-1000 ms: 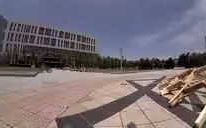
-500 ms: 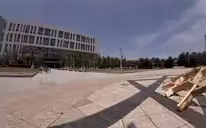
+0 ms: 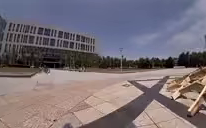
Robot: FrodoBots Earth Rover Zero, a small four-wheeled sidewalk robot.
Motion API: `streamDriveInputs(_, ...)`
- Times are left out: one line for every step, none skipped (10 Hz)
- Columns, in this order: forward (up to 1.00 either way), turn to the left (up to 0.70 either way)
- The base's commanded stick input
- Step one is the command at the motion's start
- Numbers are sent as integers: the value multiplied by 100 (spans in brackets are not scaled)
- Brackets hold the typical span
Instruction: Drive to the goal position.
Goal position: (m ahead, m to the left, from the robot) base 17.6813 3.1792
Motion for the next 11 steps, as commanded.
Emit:
streamDriveInputs(45,0)
streamDriveInputs(45,0)
streamDriveInputs(45,0)
streamDriveInputs(45,0)
streamDriveInputs(45,0)
streamDriveInputs(45,0)
streamDriveInputs(45,0)
streamDriveInputs(45,0)
streamDriveInputs(45,0)
streamDriveInputs(45,0)
streamDriveInputs(45,0)
